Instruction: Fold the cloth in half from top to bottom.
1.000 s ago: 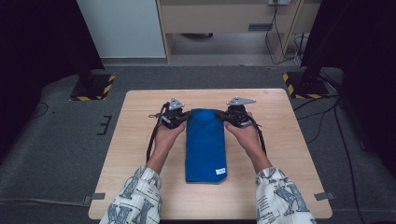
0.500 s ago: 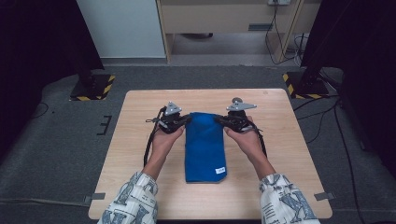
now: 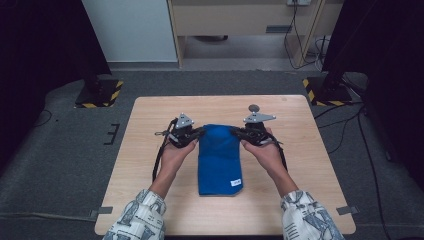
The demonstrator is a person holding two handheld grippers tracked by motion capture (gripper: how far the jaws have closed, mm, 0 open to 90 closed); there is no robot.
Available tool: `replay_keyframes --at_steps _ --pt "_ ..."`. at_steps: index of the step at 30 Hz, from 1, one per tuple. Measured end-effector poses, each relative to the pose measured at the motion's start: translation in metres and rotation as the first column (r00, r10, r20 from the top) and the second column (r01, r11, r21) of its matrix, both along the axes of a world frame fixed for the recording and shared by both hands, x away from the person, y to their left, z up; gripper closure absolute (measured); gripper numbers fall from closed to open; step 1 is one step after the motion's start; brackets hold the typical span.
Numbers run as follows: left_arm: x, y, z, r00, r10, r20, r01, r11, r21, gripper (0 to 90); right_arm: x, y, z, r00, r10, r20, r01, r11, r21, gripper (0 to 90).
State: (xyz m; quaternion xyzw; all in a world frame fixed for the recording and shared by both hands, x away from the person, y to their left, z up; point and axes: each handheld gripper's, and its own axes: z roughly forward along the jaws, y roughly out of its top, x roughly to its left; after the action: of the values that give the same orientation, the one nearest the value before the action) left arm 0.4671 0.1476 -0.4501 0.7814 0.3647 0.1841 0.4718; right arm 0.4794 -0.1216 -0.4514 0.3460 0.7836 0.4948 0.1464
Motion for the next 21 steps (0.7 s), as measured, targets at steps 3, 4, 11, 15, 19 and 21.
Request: replay_keyframes --at_steps 3,4,11,15,19,21 --pt "-0.003 -0.001 0.000 1.0000 -0.004 -0.002 0.004 1.0000 0.006 85.3 -0.002 -0.002 0.000 1.0000 0.001 -0.001 -0.001 1.0000 0.000 85.7" --pt "-0.004 -0.001 0.000 1.0000 -0.004 -0.004 0.004 1.0000 0.006 85.3 -0.003 -0.002 -0.001 1.0000 0.003 0.001 -0.003 1.0000 -0.001 85.7" --pt "-0.011 -0.003 -0.003 0.9998 -0.019 -0.007 0.019 0.9998 0.006 85.3 -0.010 -0.004 -0.006 0.9999 0.016 -0.005 -0.016 0.9998 -0.009 85.6" --pt "-0.014 -0.003 -0.005 0.9997 -0.024 -0.004 0.024 0.9996 0.015 85.3 -0.013 -0.006 -0.009 0.9997 0.020 -0.011 -0.020 0.9998 -0.009 85.5" --pt "-0.016 -0.001 -0.005 0.9996 -0.028 -0.006 0.028 0.9995 0.015 85.3 -0.017 -0.004 -0.011 0.9994 0.031 -0.015 -0.031 0.9994 -0.013 85.5" --pt "-0.018 0.000 -0.005 0.9995 -0.031 -0.007 0.031 0.9994 0.017 85.2 -0.020 -0.004 -0.012 0.9990 0.044 -0.010 -0.044 0.9989 -0.019 85.5"
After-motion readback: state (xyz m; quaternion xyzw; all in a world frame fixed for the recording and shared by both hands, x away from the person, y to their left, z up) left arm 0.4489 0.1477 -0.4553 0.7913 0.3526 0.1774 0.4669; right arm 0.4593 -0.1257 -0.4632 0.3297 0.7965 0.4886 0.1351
